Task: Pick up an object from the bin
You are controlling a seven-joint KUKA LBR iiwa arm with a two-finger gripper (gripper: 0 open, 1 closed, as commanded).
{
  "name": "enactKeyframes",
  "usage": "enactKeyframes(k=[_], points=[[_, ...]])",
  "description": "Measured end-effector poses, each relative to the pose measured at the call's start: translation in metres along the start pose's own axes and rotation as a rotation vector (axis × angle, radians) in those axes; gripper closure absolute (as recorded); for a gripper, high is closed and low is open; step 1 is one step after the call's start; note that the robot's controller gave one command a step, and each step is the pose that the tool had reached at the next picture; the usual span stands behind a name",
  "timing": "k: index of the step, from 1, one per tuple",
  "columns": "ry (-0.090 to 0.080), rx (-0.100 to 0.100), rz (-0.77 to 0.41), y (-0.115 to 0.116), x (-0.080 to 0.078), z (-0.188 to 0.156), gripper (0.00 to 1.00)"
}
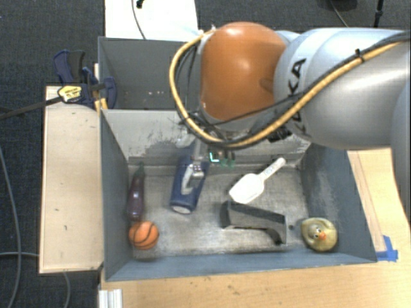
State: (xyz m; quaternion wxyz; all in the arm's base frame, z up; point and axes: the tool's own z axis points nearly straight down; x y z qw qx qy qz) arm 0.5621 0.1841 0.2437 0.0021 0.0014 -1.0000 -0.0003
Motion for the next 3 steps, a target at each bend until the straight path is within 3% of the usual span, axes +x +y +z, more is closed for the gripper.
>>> enactKeyframes(k=[1, 2, 3], points=[[-0.008, -0.001, 0.004, -0.001, -0.002, -0.004, 0.0], [-0.01, -0.001, -0.128, -0.005, -0.009, 0.035, 0.0], [-0.006, 0.001, -0.47, -0.031, -0.025, 0.074, 0.0]])
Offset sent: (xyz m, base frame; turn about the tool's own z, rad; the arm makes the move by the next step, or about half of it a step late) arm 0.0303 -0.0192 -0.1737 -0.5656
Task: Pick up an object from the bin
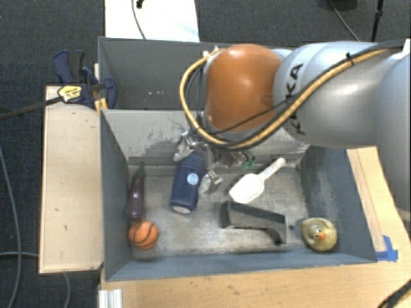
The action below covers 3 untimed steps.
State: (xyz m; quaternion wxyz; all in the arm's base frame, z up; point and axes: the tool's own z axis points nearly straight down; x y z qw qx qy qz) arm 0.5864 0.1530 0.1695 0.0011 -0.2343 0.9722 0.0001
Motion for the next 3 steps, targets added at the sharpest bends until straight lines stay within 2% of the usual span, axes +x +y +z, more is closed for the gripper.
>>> enactKeyframes(k=[1, 2, 3], points=[[0.0, 0.0, -0.105, -0.015, 0.003, 0.008, 0.0], [-0.005, 0.002, -0.416, -0.015, 0.005, 0.06, 0.0], [-0.017, -0.004, -0.632, -0.03, 0.004, 0.087, 1.0]])
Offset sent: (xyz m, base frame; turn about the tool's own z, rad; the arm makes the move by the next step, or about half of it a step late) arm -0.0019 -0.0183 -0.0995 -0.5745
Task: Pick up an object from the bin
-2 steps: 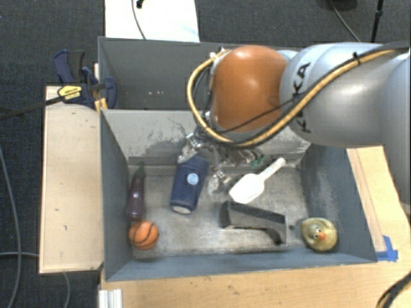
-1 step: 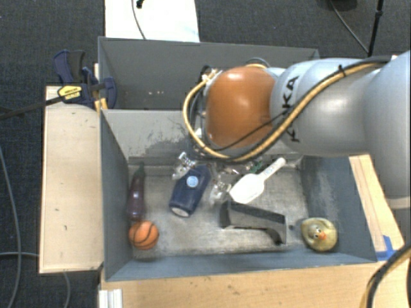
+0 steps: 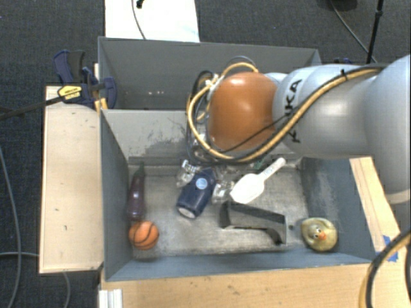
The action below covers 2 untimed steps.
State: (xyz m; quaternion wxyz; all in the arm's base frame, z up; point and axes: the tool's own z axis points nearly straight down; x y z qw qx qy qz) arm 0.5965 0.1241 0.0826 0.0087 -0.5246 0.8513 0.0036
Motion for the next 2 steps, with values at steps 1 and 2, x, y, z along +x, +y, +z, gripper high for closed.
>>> enactKeyframes(k=[1, 2], points=[[0.0, 0.0, 0.004, 0.0, 0.0, 0.0, 1.0], [0.018, -0.005, 0.01, 0.001, 0.001, -0.083, 1.0]])
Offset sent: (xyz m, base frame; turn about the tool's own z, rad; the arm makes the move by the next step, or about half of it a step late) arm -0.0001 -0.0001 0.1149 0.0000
